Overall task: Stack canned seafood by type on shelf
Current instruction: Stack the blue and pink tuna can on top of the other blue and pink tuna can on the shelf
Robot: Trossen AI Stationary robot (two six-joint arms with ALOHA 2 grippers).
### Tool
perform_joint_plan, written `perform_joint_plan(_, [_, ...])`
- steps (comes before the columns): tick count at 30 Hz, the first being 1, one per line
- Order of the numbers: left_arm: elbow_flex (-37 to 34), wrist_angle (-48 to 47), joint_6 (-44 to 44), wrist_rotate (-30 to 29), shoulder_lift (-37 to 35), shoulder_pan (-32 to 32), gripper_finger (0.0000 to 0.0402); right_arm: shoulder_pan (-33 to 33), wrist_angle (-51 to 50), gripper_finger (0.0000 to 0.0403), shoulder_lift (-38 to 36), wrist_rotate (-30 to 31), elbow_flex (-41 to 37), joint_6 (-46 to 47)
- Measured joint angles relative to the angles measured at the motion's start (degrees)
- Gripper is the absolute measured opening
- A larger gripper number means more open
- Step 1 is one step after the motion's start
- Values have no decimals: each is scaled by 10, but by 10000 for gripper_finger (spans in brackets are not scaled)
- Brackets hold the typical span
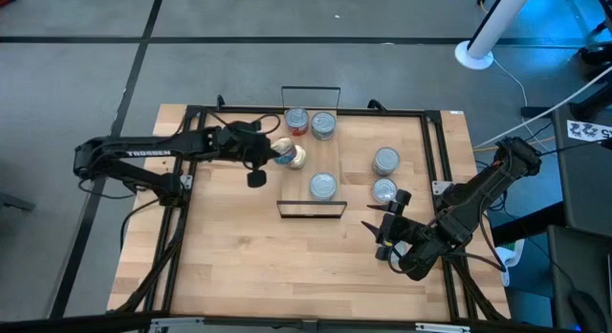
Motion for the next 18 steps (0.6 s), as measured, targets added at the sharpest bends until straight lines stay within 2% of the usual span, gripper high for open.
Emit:
perform_joint_plan(9, [0,49,100,-36,74,0,0,0,1,214,0,0,0,0])
perform_joint_plan(18, [0,58,125,-37,109,0,0,0,1,214,0,0,0,0])
